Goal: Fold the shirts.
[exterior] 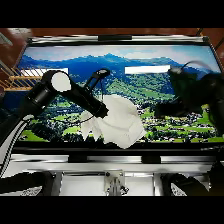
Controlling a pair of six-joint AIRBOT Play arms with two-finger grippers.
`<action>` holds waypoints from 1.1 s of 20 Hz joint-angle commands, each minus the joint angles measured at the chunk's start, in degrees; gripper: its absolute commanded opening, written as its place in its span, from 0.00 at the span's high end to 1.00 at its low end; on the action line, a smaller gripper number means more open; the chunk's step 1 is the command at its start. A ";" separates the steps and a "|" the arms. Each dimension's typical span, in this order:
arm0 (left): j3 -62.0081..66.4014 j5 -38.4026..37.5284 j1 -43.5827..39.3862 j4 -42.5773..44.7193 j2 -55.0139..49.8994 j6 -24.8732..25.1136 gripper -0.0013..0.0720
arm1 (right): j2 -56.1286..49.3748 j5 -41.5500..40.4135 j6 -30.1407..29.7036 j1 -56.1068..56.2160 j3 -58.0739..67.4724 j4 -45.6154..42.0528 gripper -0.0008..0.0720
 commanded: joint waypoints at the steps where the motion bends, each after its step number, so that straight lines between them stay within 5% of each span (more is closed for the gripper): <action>1: -1.51 -2.03 0.02 4.28 0.85 -2.36 0.95 | -2.36 10.32 -3.21 0.04 -14.69 8.85 0.11; 12: -1.53 -1.68 0.04 6.91 1.01 -2.36 0.95 | -18.91 22.27 -3.74 0.09 -16.15 20.17 0.14; 14: -1.51 0.44 0.04 7.15 1.01 -2.36 0.95 | -19.08 22.45 -3.61 0.07 -16.02 21.31 0.92; 18: 2.69 5.46 -0.31 7.87 2.51 -4.72 0.95 | -12.09 20.04 -5.99 -0.04 -9.29 20.48 0.92; 22: 20.70 7.50 -0.48 8.79 6.27 -1.84 0.95 | 2.03 22.29 -9.09 -0.07 8.79 15.37 0.92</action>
